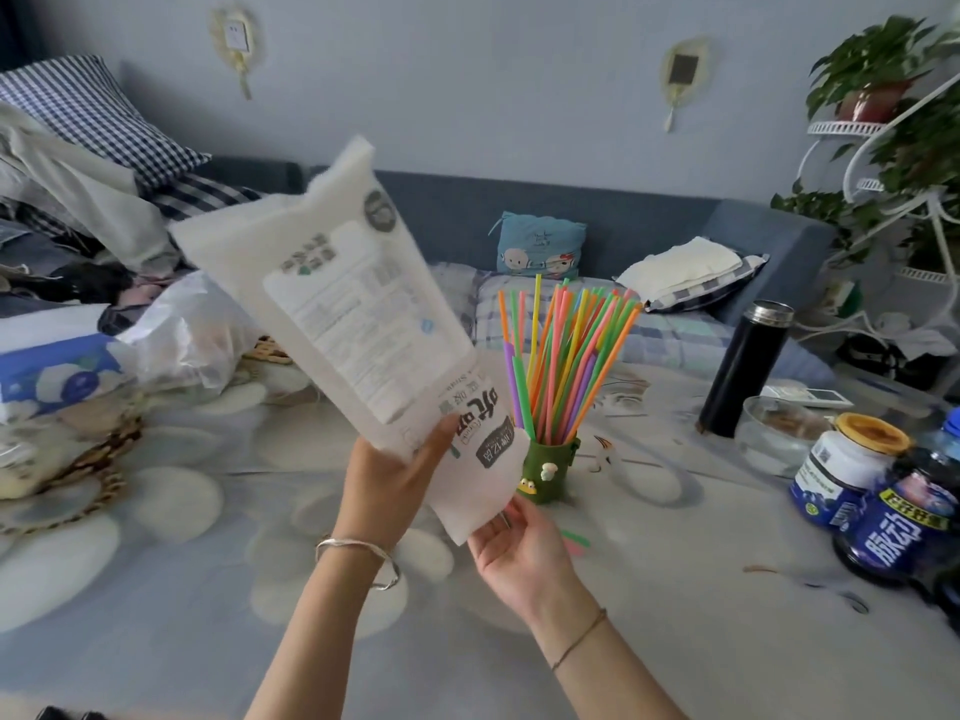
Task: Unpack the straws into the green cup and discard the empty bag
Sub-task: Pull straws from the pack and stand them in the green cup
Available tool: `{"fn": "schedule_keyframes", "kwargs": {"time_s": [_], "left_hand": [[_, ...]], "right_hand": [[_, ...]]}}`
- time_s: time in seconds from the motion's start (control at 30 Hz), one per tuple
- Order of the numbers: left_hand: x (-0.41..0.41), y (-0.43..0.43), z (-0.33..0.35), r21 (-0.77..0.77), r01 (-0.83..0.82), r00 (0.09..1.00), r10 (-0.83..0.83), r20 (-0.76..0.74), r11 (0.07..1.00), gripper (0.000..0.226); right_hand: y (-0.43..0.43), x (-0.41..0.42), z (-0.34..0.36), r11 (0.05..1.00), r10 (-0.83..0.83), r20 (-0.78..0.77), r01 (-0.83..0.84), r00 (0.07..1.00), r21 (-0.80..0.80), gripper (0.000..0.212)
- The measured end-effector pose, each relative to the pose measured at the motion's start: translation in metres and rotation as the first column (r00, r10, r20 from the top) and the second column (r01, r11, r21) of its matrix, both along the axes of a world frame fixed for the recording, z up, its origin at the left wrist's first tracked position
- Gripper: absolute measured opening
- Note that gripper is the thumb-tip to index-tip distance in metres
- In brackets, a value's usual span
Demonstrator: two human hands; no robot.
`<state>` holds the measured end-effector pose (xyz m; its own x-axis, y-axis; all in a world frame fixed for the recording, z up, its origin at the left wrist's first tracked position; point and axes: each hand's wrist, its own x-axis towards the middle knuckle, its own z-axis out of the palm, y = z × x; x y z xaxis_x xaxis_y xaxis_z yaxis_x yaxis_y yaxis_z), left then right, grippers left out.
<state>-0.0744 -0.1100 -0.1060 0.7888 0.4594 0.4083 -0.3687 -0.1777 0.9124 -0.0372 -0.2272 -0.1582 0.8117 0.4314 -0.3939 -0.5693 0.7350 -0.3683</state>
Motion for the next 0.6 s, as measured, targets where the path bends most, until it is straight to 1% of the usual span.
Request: {"fn": "schedule_keyframes", "kwargs": {"time_s": [0.03,0.07,0.13,0.2,0.27,0.3,0.37,0.5,0.53,0.6], "left_hand": [[0.0,0.001,0.001,-0.029,-0.02,1.0,0.02,0.01,0.999,0.011],[0.0,0.003,0.0,-0.09,-0.051,0.998,0.052,0.017,0.995,0.009],[0.002,0.007,-0.002,-0.265,-0.135,0.99,0.138,-0.009,0.955,0.016],[0.007,0.013,-0.008,-0.462,-0.21,0.978,0.182,-0.103,0.862,0.026],[0.012,0.019,-0.015,-0.645,-0.233,0.972,0.154,-0.178,0.728,0.036],[0.014,0.02,-0.018,-0.701,-0.239,0.97,0.133,-0.203,0.672,0.039],[0.02,0.02,-0.024,-0.752,-0.252,0.964,0.093,-0.248,0.61,0.044],[0.027,0.021,-0.032,-0.781,-0.253,0.961,0.056,-0.271,0.571,0.04],[0.028,0.021,-0.033,-0.785,-0.255,0.961,0.055,-0.272,0.565,0.039],[0.029,0.022,-0.036,-0.795,-0.249,0.962,0.049,-0.267,0.553,0.038]], "right_hand": [[0.0,0.001,0.001,0.999,0.003,0.035,-0.002,0.999,-0.033,0.026],[0.0,0.002,0.003,0.996,0.004,0.075,0.002,0.997,-0.093,0.026],[-0.001,0.007,0.005,0.963,-0.04,0.168,0.083,0.985,-0.257,0.025],[-0.007,0.014,0.011,0.888,-0.111,0.303,0.231,0.947,-0.397,0.028],[-0.017,0.022,0.022,0.801,-0.158,0.461,0.386,0.873,-0.458,0.036],[-0.024,0.025,0.029,0.752,-0.165,0.537,0.458,0.827,-0.475,0.04],[-0.036,0.032,0.044,0.662,-0.17,0.653,0.577,0.738,-0.479,0.042],[-0.061,0.051,0.076,0.562,-0.201,0.781,0.722,0.592,-0.403,0.041],[-0.067,0.057,0.083,0.506,-0.185,0.819,0.767,0.544,-0.395,0.04],[-0.077,0.069,0.098,0.322,-0.073,0.89,0.856,0.449,-0.405,0.04]]}}
